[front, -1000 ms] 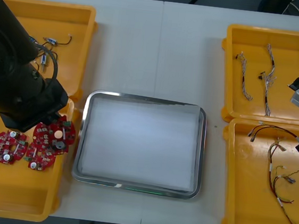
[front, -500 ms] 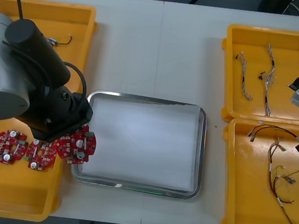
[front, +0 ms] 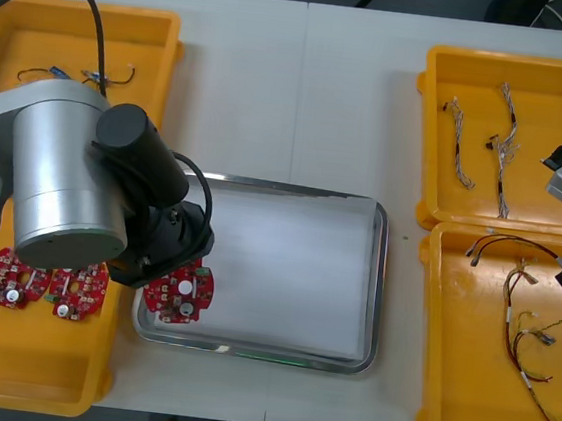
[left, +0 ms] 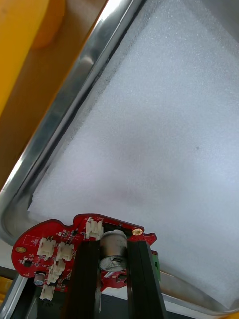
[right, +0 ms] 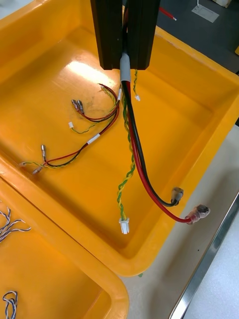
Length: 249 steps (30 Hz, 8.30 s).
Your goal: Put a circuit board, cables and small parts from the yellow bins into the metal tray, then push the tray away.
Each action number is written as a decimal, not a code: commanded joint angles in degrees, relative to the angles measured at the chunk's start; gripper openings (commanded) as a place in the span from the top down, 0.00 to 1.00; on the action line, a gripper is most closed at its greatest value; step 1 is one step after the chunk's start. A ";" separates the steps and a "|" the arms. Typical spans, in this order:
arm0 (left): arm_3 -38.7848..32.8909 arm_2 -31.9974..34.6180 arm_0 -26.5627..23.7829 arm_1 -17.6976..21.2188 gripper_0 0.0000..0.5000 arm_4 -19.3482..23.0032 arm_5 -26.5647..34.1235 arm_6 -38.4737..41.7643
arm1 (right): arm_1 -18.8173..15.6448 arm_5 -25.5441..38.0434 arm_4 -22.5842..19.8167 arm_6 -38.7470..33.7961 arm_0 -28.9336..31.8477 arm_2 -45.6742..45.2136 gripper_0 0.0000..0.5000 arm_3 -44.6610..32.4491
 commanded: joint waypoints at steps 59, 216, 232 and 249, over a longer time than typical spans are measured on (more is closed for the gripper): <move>-0.47 14.15 -9.05 12.01 0.00 20.54 2.51 -4.17 | -1.43 0.08 -0.56 -0.99 0.03 2.34 1.00 -0.83; 100.69 6.51 -30.49 -10.93 0.19 -7.59 -44.95 -49.96 | -0.46 -11.26 10.43 -24.46 -31.00 24.05 0.00 34.94; 100.69 5.89 -30.49 -10.93 1.00 -6.53 -44.86 -53.04 | 6.13 -18.03 19.13 -24.98 -36.88 24.05 0.00 54.19; 87.69 11.87 -33.22 0.23 1.00 -2.67 -23.33 -66.66 | 15.10 -27.87 26.16 -24.81 -39.70 24.05 0.00 71.68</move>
